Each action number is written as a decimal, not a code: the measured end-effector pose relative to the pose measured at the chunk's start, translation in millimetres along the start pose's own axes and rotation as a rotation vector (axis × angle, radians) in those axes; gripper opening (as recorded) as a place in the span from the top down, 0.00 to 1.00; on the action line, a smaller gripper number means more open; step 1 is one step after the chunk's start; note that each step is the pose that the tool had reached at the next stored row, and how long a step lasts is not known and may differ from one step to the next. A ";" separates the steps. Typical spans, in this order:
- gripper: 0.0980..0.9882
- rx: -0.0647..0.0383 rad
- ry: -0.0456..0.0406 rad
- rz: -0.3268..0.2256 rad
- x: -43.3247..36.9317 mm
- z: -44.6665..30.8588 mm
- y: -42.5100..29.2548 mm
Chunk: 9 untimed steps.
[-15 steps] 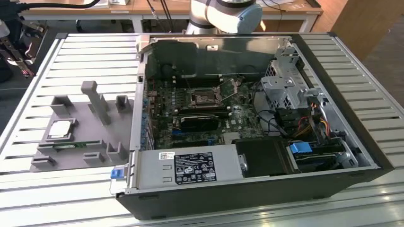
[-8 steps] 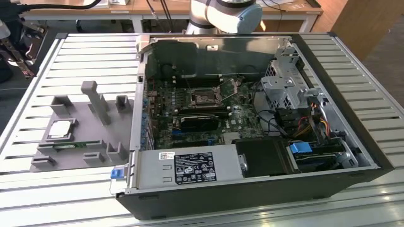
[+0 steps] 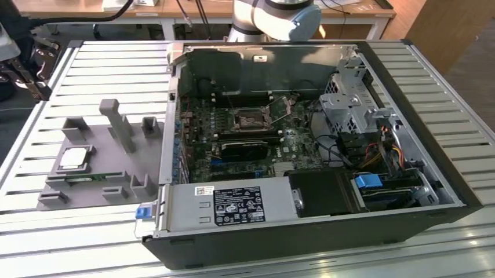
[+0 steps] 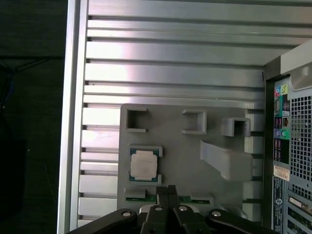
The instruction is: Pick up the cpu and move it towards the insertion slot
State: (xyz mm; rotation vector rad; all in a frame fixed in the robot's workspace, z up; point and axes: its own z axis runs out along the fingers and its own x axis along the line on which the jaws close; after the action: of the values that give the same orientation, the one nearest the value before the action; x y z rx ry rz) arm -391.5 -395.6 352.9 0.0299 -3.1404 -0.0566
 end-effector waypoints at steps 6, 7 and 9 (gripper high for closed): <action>1.00 0.000 -0.0009 0.000 1.9 11.0 -0.4; 1.00 0.000 -0.0009 0.000 2.4 12.8 -0.4; 1.00 0.000 -0.0009 0.000 3.1 16.4 -0.6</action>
State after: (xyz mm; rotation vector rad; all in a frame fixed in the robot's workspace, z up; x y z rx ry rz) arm -394.6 -395.7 336.5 0.0300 -3.1413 -0.0565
